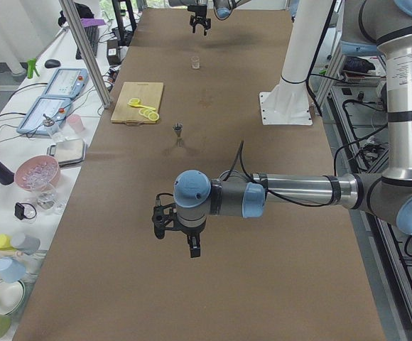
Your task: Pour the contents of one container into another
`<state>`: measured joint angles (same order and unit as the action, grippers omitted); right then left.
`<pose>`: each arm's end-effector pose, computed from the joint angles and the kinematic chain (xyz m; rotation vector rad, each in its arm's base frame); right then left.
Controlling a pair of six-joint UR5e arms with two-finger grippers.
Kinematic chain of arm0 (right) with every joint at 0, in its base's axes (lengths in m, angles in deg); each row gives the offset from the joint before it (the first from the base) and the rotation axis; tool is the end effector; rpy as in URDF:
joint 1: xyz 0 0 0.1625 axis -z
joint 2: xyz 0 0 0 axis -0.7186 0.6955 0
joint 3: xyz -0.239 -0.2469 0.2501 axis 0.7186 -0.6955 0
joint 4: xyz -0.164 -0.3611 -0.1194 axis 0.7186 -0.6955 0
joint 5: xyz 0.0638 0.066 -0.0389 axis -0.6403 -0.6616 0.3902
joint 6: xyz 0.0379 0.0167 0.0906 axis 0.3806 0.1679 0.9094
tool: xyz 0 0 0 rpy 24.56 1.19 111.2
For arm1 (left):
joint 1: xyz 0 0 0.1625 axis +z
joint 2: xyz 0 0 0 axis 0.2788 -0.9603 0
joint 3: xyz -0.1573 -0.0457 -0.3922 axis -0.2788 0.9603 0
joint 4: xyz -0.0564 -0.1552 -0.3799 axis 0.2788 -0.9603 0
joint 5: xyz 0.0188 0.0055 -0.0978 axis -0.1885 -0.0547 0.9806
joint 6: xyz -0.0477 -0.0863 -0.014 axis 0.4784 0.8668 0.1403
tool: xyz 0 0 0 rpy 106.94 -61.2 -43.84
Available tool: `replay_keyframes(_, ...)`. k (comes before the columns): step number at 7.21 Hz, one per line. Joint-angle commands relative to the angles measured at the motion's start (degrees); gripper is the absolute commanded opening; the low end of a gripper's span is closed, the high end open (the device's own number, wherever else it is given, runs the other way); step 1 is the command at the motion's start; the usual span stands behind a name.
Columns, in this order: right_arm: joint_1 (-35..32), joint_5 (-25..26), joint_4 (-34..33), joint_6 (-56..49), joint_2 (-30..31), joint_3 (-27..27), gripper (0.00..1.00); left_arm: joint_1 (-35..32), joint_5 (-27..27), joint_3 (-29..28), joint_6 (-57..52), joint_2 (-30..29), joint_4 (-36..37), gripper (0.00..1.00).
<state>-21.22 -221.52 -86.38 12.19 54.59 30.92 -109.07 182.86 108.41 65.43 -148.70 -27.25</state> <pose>-0.1421 -0.4823 0.5984 0.6966 -0.9345 -0.8849 -0.0819 -0.4279 0.6348 -0.0094 0.8268 -0.2087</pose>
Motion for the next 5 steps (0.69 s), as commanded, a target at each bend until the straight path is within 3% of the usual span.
replay_keyframes(1,3.94,4.90,11.02,-0.02,-0.90,-1.99,1.00,-0.11,0.08,0.93,0.90,-0.63,0.40,0.99)
replay_keyframes(5,8.87,7.12,24.38,2.43,-3.01,-3.83,1.00,1.65,0.95,0.33,6.35,-5.37,0.67,0.98)
